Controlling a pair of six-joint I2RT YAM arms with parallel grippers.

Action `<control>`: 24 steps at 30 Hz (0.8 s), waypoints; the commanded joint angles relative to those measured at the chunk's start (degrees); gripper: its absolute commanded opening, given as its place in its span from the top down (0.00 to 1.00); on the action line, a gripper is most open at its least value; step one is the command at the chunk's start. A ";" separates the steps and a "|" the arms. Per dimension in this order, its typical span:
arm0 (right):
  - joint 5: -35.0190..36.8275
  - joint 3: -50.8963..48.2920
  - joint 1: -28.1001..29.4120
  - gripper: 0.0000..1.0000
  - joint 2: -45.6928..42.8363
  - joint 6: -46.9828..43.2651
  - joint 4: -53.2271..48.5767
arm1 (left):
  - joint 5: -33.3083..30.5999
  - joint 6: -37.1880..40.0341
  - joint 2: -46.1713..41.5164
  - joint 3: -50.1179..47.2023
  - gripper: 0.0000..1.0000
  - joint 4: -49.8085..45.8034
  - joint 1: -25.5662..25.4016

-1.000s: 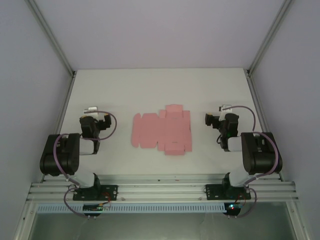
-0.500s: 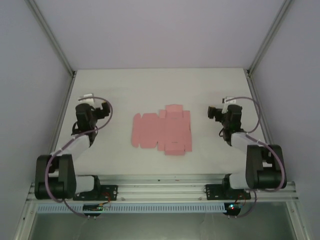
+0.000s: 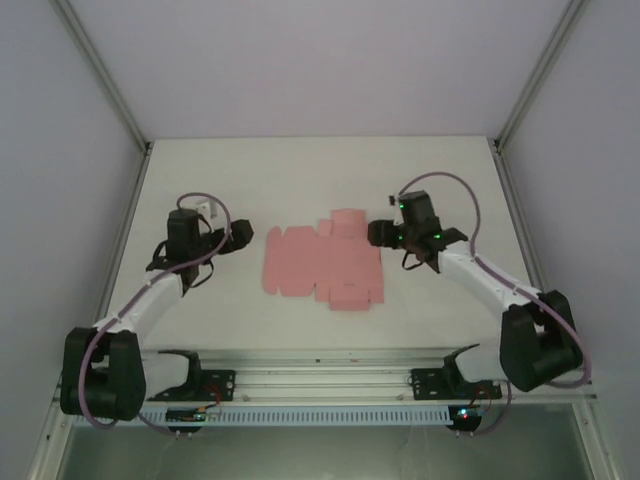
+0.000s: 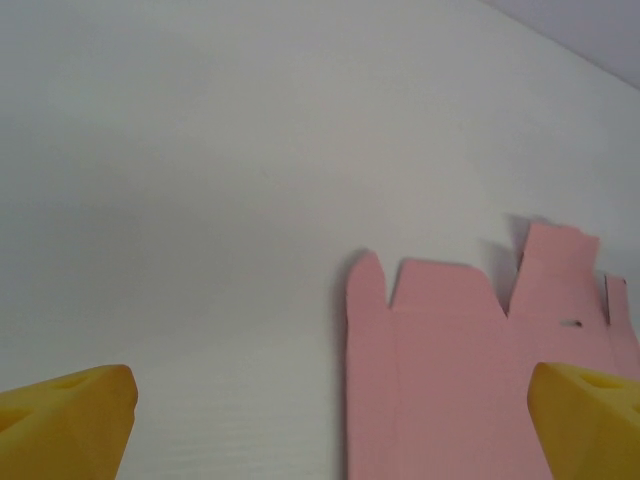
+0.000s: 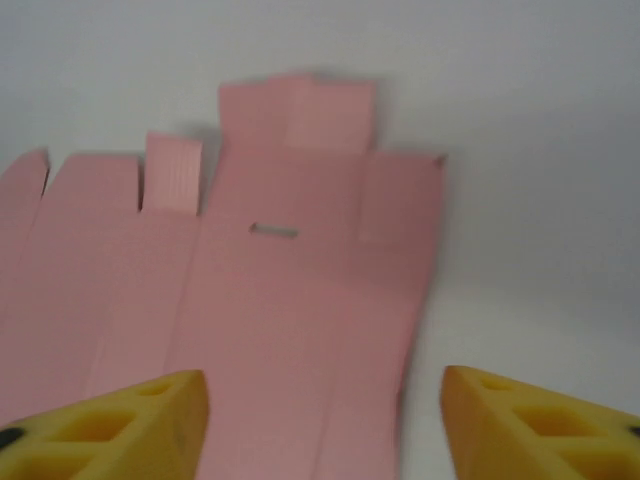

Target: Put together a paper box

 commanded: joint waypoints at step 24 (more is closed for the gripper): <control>-10.61 -6.32 -4.99 0.67 22.11 8.61 1.51 | 23.55 -1.79 24.40 9.57 0.00 -1.79 -5.59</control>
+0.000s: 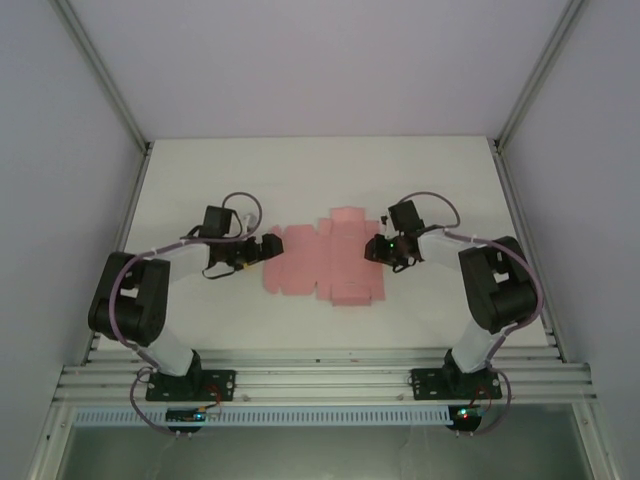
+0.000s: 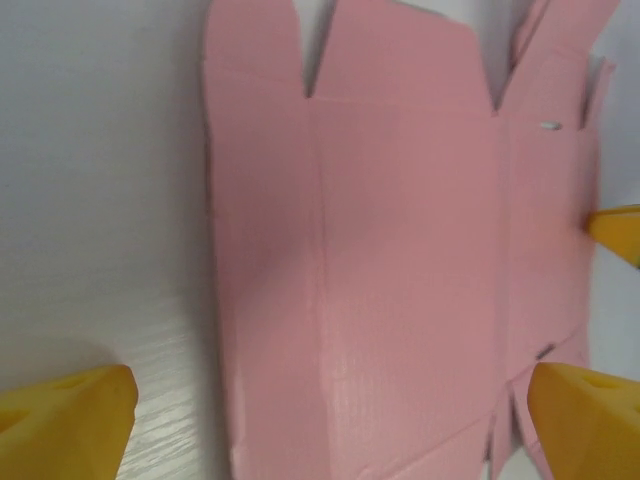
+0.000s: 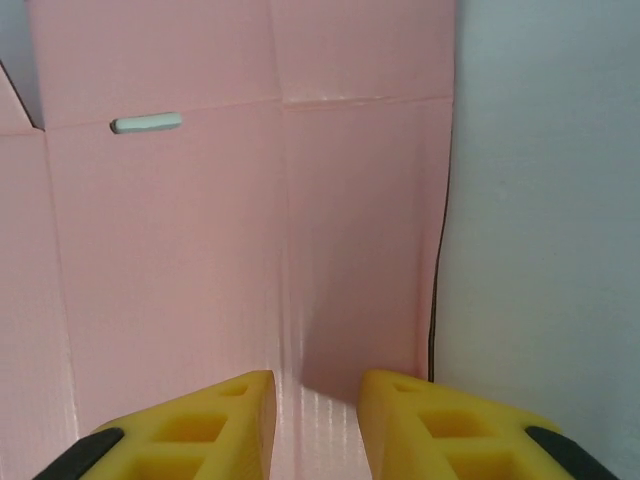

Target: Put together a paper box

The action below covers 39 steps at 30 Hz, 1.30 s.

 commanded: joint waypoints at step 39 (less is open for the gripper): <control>-23.30 -17.35 -12.76 0.02 -47.14 -1.58 6.10 | 22.97 -13.93 -29.33 -3.85 1.00 33.94 -2.35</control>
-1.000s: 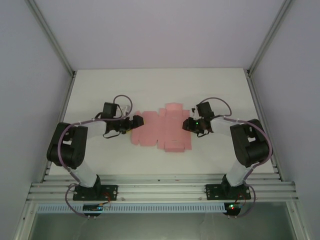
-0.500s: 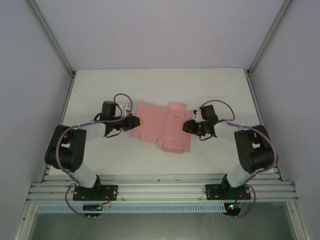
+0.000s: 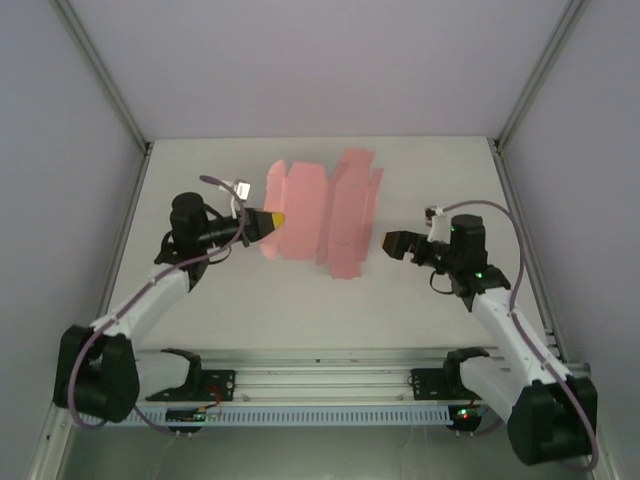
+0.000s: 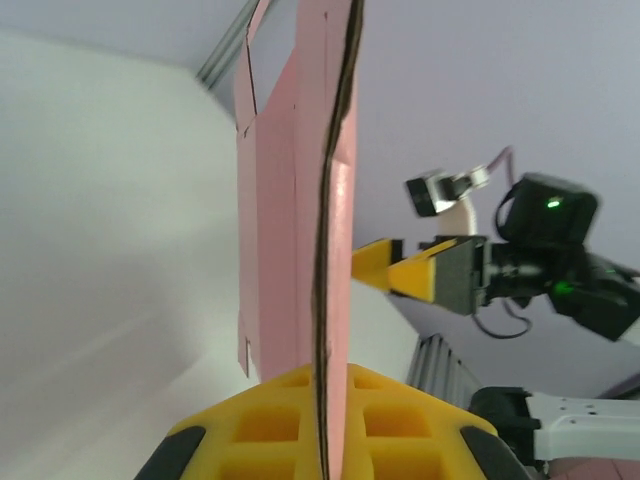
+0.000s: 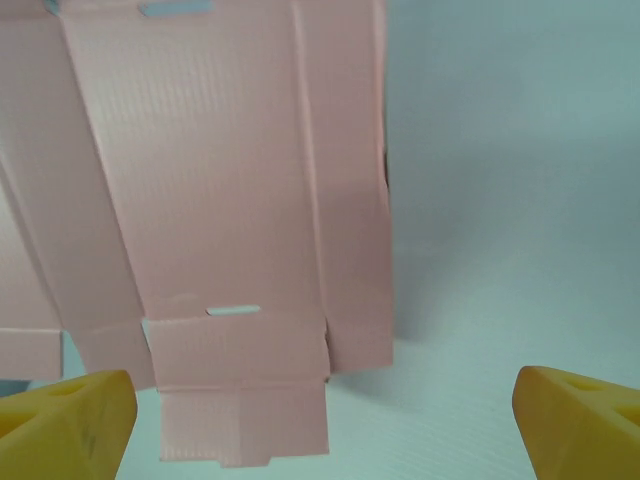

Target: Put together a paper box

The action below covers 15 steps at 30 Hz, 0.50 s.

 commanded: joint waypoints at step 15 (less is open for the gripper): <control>-25.30 -5.53 -5.13 0.18 -4.11 11.87 30.40 | 0.00 -6.60 -16.68 0.02 1.00 6.67 -4.49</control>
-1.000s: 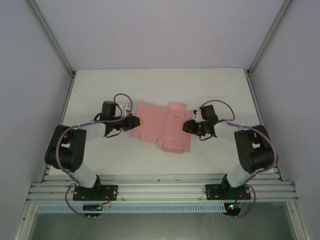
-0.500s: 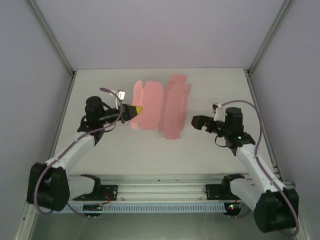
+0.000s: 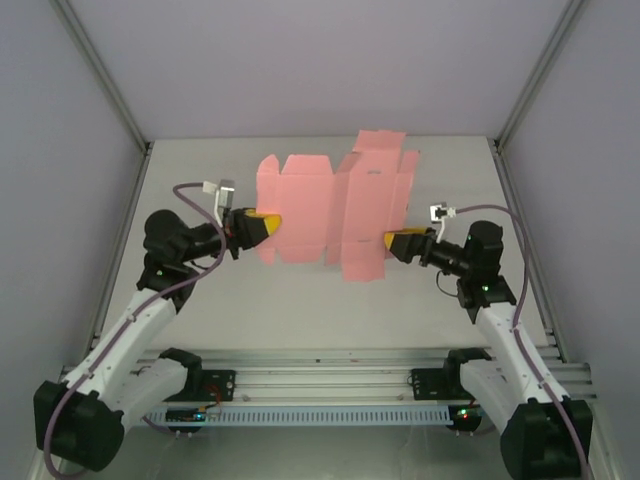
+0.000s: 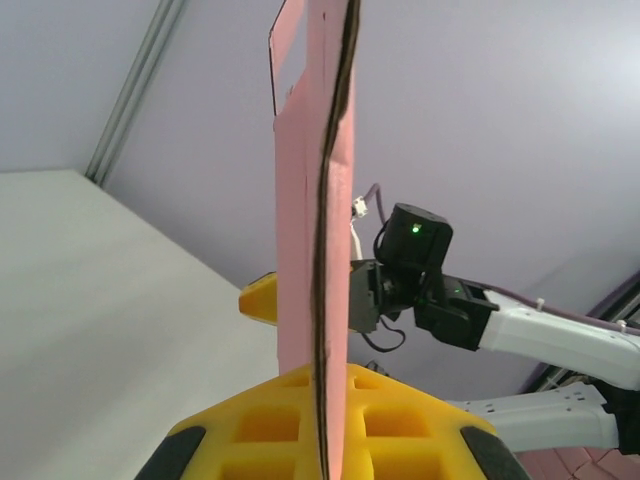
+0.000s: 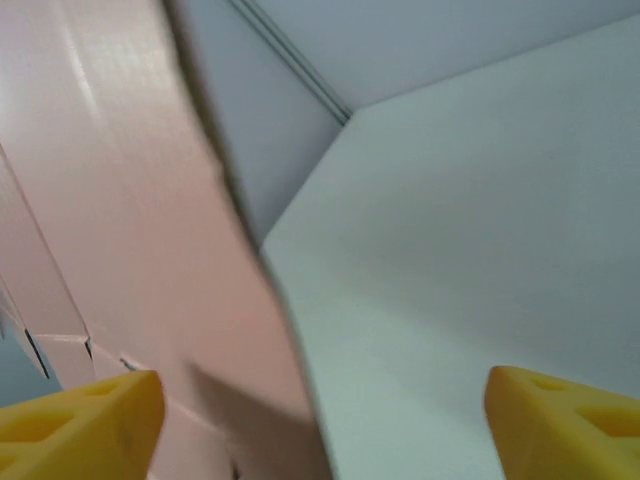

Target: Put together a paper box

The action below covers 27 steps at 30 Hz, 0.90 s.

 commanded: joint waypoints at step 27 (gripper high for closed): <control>5.10 -1.90 2.43 1.00 6.79 -7.57 -13.23 | -41.80 11.97 -6.46 -1.83 0.00 -42.98 -0.78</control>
